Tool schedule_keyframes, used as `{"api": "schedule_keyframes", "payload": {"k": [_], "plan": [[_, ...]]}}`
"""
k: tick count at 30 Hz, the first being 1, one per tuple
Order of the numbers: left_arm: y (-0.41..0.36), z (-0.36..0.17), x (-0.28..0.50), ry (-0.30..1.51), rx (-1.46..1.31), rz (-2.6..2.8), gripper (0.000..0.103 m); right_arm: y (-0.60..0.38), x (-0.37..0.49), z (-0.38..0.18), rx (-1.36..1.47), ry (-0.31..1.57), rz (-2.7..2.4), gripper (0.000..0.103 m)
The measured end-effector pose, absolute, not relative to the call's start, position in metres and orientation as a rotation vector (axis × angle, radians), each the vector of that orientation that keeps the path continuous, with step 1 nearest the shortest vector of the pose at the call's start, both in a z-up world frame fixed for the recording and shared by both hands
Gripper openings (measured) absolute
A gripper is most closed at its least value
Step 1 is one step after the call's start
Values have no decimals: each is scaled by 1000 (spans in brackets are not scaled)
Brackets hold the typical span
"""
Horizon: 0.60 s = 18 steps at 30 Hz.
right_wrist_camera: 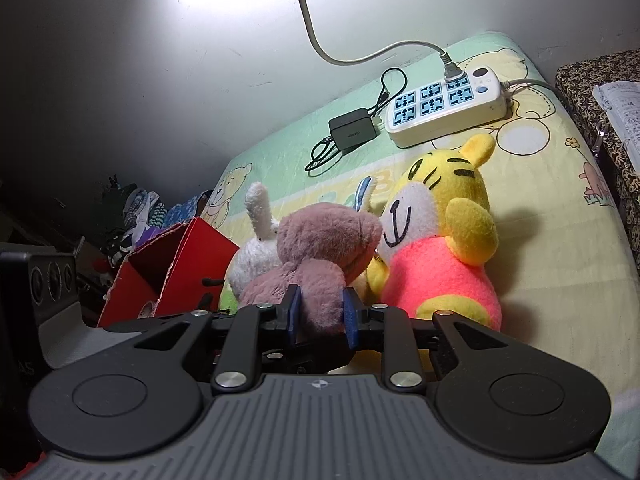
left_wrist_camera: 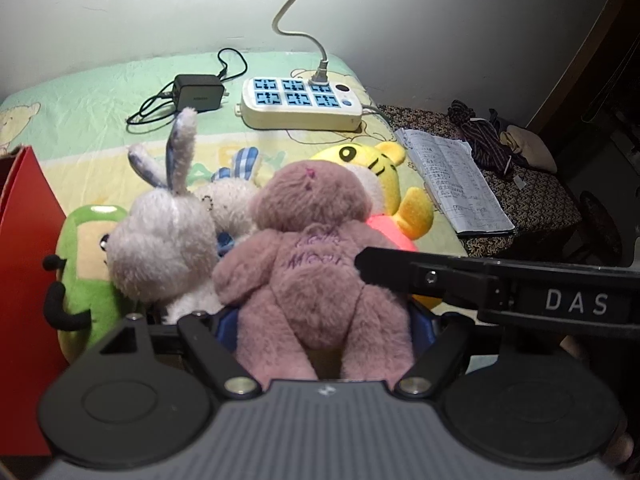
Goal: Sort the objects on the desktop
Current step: 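Close the right tool on the teddy bear and lift it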
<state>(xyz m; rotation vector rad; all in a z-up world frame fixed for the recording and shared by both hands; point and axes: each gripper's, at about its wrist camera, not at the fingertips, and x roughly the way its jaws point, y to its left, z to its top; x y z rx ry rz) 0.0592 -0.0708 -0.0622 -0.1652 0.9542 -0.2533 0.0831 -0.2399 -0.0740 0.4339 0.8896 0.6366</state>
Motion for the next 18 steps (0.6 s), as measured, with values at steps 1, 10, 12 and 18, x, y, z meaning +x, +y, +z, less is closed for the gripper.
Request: {"api": "schedule_keyframes", "payload": {"k": [1, 10, 12, 18], "plan": [[-72, -59, 56, 947, -158, -255, 79, -240, 79, -72, 433, 881, 638, 25], [-66, -35, 24, 868, -133, -235, 79, -231, 54, -53, 416, 799, 675, 25], [-61, -30, 18, 852, -136, -221, 79, -224, 50, -49, 408, 783, 693, 25], [-31, -15, -1, 804, -145, -179, 79, -193, 42, -37, 391, 746, 739, 25]]}}
